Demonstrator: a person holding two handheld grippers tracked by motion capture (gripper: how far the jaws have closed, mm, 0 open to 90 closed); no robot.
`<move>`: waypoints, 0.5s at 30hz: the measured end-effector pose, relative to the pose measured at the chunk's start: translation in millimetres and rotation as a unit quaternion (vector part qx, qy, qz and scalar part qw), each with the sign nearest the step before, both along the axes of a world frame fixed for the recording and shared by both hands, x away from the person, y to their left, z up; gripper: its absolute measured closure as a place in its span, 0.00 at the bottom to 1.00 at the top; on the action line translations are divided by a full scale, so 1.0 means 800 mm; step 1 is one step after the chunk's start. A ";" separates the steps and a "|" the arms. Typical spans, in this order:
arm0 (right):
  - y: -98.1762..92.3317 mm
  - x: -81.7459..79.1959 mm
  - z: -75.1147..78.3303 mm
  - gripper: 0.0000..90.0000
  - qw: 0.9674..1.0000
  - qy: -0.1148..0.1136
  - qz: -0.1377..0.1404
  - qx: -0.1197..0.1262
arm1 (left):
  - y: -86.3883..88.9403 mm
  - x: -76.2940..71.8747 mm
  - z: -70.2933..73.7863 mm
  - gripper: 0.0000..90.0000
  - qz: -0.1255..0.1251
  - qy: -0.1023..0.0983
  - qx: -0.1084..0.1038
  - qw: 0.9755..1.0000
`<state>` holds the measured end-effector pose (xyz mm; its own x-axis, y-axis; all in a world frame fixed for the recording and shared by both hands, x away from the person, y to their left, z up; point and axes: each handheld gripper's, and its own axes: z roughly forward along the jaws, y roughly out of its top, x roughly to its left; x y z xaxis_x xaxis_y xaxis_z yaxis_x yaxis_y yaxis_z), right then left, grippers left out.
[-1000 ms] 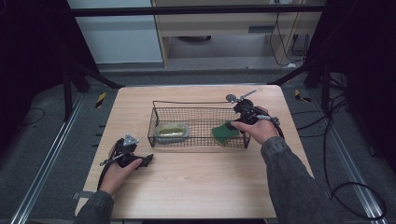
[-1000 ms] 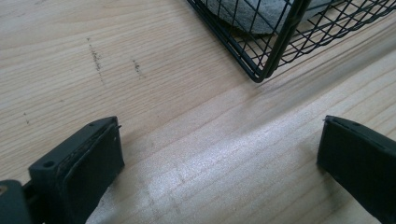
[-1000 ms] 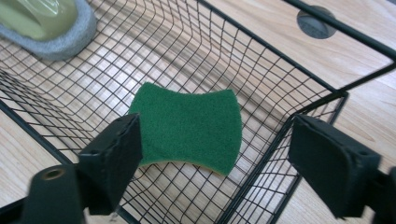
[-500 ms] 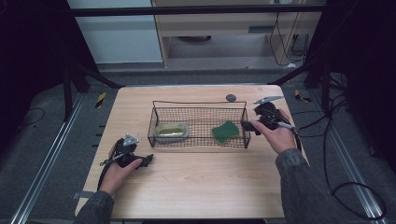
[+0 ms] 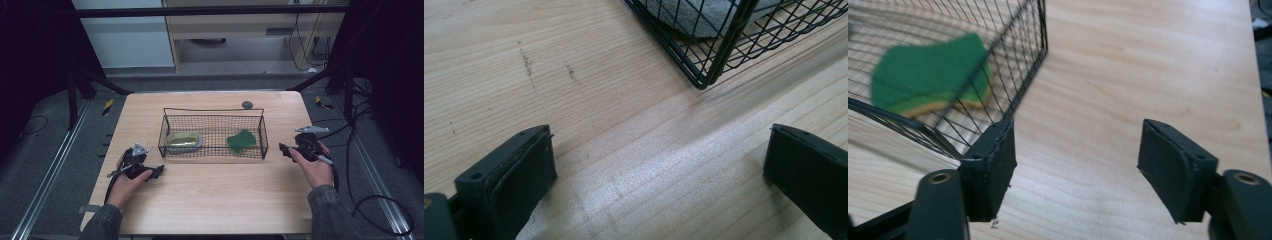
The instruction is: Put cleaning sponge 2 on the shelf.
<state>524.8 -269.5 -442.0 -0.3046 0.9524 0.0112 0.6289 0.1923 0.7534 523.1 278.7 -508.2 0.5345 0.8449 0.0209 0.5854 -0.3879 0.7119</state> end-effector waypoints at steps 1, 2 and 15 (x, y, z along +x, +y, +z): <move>-0.001 0.000 -0.007 0.32 1.000 0.004 -0.003 0.001 | 0.000 0.000 0.000 0.00 0.000 0.000 0.000 1.000; -0.002 0.000 -0.013 0.30 1.000 0.009 -0.004 0.000 | 0.000 0.000 0.000 0.00 0.000 0.000 0.000 1.000; 0.009 0.023 -0.069 0.11 0.999 0.038 -0.027 -0.011 | -0.001 0.002 0.000 0.00 0.001 0.000 -0.001 1.000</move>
